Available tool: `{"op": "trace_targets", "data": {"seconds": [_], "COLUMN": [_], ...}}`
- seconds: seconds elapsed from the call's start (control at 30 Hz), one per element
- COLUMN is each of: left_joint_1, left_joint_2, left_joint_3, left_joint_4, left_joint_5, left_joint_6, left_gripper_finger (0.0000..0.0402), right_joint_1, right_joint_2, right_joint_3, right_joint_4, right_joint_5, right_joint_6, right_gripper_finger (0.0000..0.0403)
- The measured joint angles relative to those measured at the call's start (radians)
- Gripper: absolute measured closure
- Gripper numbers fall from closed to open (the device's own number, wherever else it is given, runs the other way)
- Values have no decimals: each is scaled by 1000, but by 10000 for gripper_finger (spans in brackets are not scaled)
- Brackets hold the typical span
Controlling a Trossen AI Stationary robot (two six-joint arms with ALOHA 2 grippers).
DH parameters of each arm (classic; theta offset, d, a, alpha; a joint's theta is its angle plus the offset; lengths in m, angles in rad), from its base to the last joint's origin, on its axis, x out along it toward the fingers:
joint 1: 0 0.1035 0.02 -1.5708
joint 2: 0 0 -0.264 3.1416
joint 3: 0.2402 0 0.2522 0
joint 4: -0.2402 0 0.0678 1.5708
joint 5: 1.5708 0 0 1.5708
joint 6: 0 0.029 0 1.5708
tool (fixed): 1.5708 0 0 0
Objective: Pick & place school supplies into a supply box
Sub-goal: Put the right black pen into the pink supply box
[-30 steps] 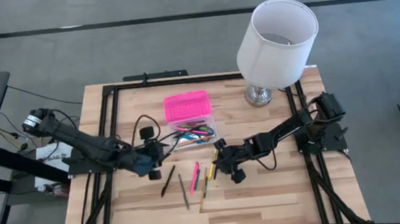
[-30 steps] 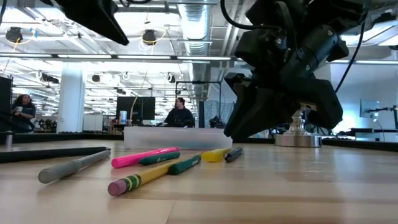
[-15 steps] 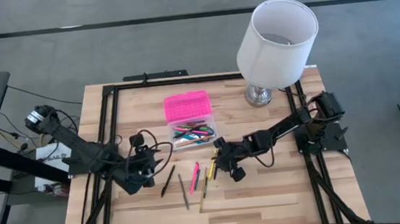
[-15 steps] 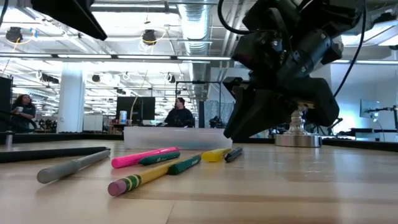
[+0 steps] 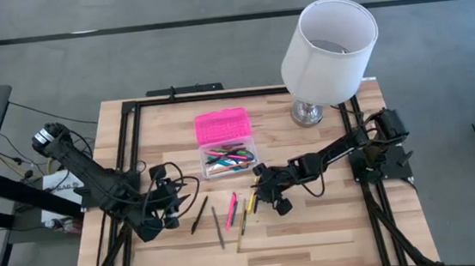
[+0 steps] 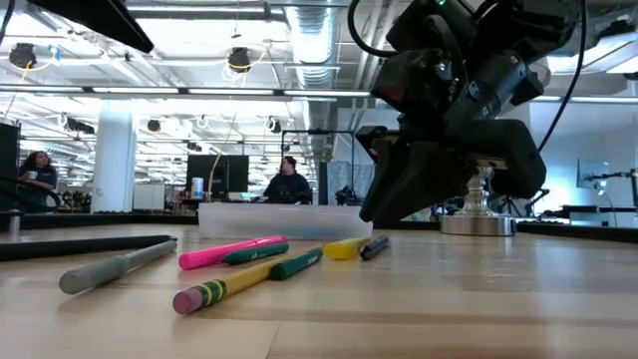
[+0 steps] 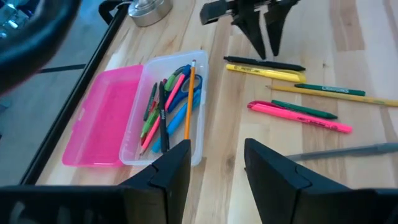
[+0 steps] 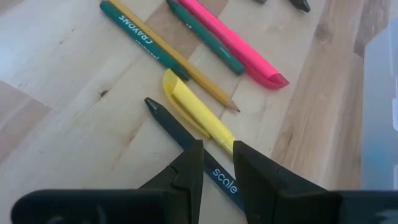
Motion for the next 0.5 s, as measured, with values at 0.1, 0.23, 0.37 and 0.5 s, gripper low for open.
{"op": "trace_targets", "data": {"seconds": [0.1, 0.23, 0.37, 0.5], "left_joint_1": [-13, -23, -31, -31], "left_joint_2": [0, 0, 0, 0], "left_joint_3": [0, 0, 0, 0], "left_joint_4": [0, 1, 1, 2], "left_joint_5": [-9, -17, -23, -24], "left_joint_6": [-5, -9, -12, -12], "left_gripper_finger": [256, 256, 256, 256], "right_joint_1": [0, -14, -21, -31], "right_joint_2": [0, 9, 37, 76], "right_joint_3": [0, 0, 0, 4], "right_joint_4": [10, 13, 35, 67], "right_joint_5": [0, -4, -21, -29], "right_joint_6": [-7, -9, -9, -5], "right_gripper_finger": [321, 321, 321, 321]}}
